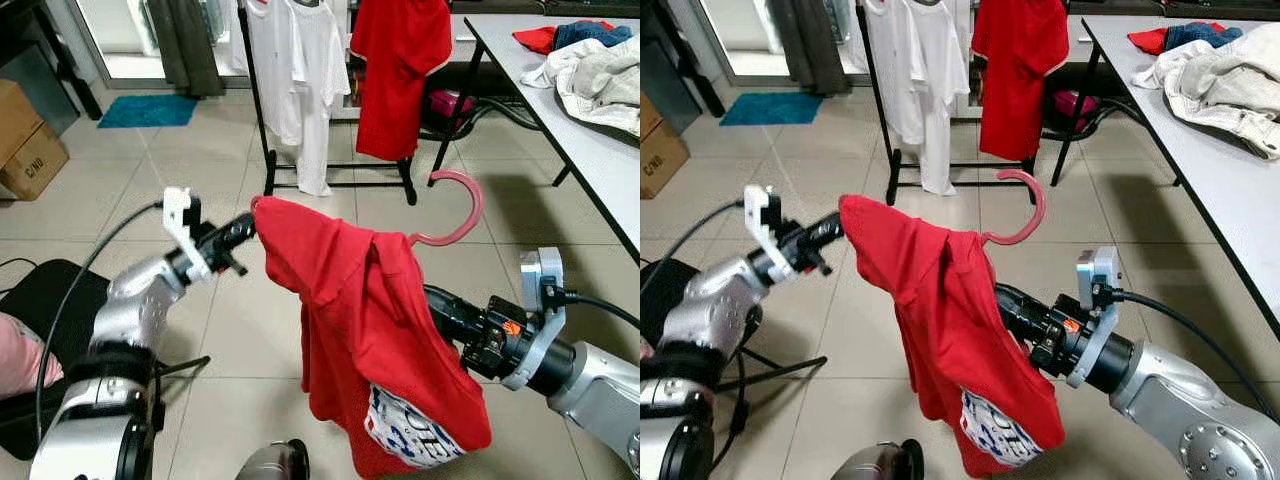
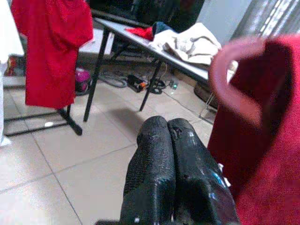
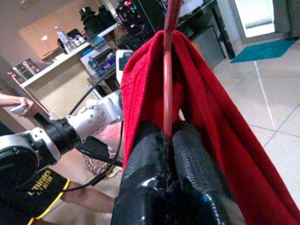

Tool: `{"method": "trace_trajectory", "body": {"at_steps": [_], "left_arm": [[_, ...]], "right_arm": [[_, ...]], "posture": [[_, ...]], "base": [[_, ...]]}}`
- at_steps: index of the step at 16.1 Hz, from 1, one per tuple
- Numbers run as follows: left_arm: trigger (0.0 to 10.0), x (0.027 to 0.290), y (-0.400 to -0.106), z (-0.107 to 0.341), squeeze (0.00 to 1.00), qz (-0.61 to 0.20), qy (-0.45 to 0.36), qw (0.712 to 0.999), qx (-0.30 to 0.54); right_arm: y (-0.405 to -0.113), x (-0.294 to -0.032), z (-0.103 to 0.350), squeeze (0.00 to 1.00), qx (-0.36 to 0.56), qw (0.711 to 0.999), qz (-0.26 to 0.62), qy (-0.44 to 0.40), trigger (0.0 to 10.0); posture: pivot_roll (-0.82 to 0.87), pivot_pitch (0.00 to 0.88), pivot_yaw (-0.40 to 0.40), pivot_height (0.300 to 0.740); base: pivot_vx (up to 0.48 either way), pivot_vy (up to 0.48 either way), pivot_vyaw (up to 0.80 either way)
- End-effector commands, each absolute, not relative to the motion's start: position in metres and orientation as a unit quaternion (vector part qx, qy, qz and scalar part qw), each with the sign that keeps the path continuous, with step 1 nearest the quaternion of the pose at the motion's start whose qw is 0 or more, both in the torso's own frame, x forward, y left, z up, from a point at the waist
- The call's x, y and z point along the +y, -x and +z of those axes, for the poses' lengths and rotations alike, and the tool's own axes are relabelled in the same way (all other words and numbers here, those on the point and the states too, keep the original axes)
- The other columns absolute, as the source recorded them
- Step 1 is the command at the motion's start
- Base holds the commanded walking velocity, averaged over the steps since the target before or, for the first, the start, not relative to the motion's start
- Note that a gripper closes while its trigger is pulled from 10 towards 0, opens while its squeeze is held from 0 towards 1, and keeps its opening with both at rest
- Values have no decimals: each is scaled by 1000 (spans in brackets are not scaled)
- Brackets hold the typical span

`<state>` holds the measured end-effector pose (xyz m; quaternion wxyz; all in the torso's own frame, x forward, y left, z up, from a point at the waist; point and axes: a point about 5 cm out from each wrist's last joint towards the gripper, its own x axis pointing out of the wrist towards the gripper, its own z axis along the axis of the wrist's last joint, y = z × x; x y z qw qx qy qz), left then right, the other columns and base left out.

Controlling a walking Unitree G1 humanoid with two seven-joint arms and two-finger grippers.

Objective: Hang hanger

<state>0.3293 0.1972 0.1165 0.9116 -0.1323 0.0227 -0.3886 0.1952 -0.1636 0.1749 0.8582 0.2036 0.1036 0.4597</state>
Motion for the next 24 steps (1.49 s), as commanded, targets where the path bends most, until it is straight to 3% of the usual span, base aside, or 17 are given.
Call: {"method": "trace_trajectory", "body": {"at_steps": [1, 3, 4, 5, 11, 16, 20, 22, 23, 24], "left_arm": [[0, 197, -328, 116, 0, -391, 124, 912, 29], [0, 194, -320, 110, 0, -416, 90, 904, 46], [10000, 191, -314, 108, 0, -453, 89, 885, 54], [10000, 191, -312, 110, 1000, -467, 88, 878, 50], [10000, 209, -297, 126, 1000, -533, 97, 839, 58], [10000, 243, -296, 147, 1000, -512, 154, 842, 63], [10000, 237, -294, 149, 1000, -536, 155, 826, 81], [10000, 233, -300, 140, 1000, -522, 125, 840, 85], [10000, 232, -303, 137, 894, -509, 116, 849, 81], [10000, 231, -306, 136, 224, -506, 113, 851, 83]], "right_arm": [[-195, -164, 180, 0, 86, 863, 457, -198, 10000], [-194, -164, 180, 0, 88, 863, 460, -189, 10000], [-194, -163, 179, 0, 89, 863, 462, -187, 10000], [-194, -163, 179, 0, 89, 862, 463, -186, 10000], [-196, -165, 179, 0, 93, 860, 470, -177, 10000], [-199, -162, 178, 0, 95, 858, 475, -172, 10000], [-199, -162, 177, 0, 97, 857, 477, -169, 10000], [-200, -163, 177, 0, 96, 857, 478, -169, 10000], [-200, -163, 178, 0, 96, 857, 478, -168, 10000], [-200, -163, 178, 0, 95, 856, 479, -167, 10000]], "posture": [[-28, 48, 91, 740], [-27, 43, 90, 740], [-26, 41, 89, 740], [-26, 41, 91, 740], [-27, 47, 80, 740], [-17, 46, 80, 740], [-16, 45, 79, 740], [-19, 45, 76, 740], [-20, 44, 76, 740], [-22, 44, 75, 740]], "base": [[0, 0, 0], [0, 0, 0], [0, 0, 0], [0, 0, 0], [0, 0, 0], [0, 0, 0], [0, 0, 0], [0, 0, 0], [0, 0, 0], [0, 0, 0]]}}
